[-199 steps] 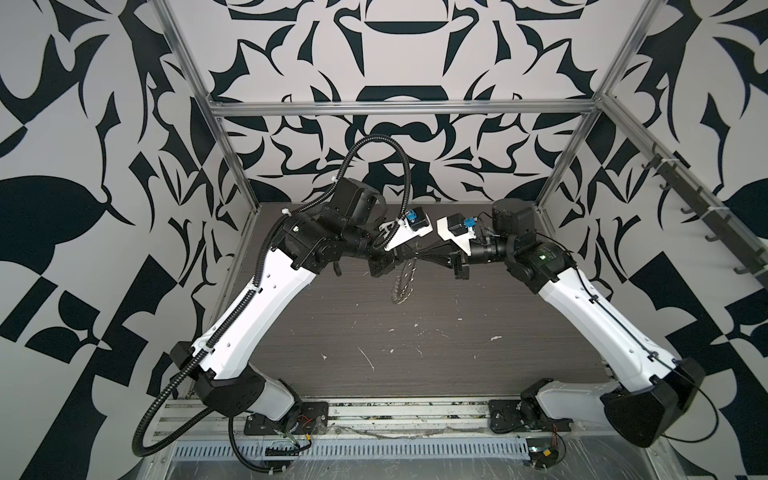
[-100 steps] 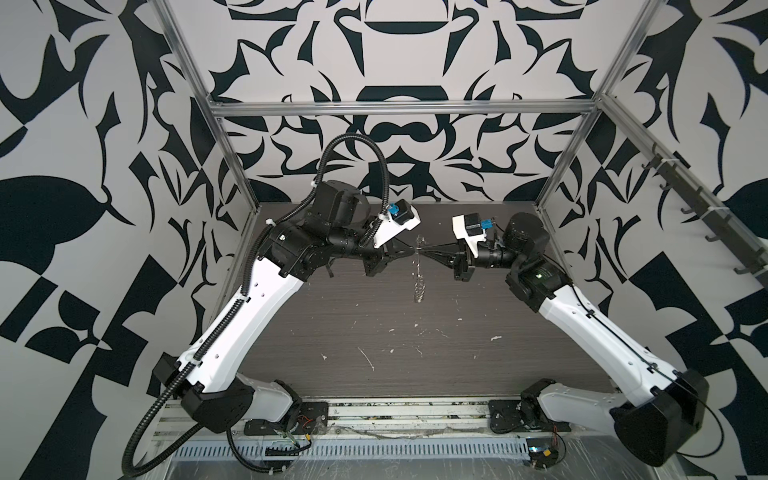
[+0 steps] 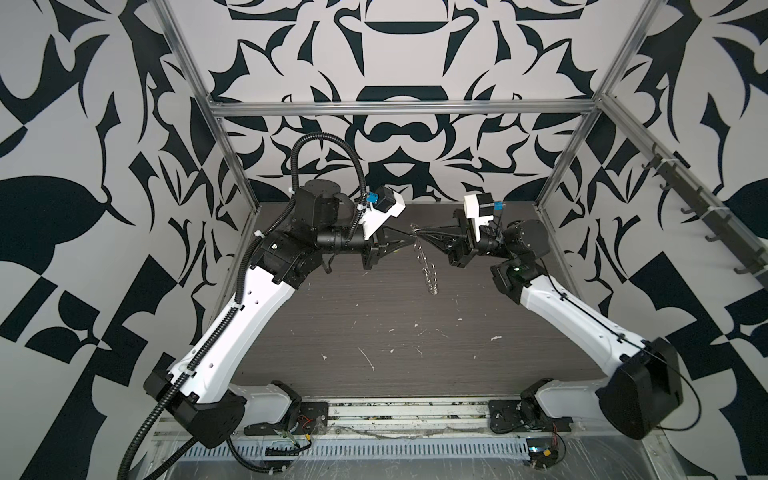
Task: Remove the keys from the keyring
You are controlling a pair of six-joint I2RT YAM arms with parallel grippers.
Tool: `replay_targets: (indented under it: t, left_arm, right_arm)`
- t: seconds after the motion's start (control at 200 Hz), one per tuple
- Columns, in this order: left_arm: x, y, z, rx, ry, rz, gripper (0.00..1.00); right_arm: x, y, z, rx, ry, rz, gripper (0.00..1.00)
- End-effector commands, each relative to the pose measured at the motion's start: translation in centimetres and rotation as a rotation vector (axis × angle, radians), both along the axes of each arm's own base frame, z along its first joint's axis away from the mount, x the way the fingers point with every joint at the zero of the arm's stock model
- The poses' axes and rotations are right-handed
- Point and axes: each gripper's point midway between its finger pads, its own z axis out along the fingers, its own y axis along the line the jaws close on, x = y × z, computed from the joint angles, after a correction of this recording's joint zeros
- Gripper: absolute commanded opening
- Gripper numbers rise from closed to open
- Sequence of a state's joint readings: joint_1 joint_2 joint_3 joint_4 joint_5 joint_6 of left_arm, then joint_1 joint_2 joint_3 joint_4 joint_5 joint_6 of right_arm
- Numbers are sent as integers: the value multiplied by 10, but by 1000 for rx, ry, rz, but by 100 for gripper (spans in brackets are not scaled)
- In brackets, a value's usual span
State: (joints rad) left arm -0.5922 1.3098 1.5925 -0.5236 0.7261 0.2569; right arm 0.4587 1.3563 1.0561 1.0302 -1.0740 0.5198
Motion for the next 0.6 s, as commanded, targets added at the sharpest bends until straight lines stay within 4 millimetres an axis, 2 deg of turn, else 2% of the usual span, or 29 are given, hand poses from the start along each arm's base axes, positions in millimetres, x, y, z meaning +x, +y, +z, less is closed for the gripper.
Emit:
replay_targets:
  t: [0.0,0.145,0.245,0.445,0.6]
  left_arm:
    - [-6,2,-5,-7,49,-13,0]
    - [3,0,2,-36,-3,11,0]
    - [14,-2,7,-66,-71,48,0]
    - [28,-17,21,-154,-182,6,0]
    - [46,-28,32,-173,-181,-7,0]
  right_arm:
    - [-17,-33,76,291,-109,-29,0]
    - [-14,-26,71,301,-104,-35,0]
    - [-10,-26,77,347,-87,-59,0]
    - [-13,-17,90,405,-83,-55,0]
    - [-6,-18,94,437,-89,-96,0]
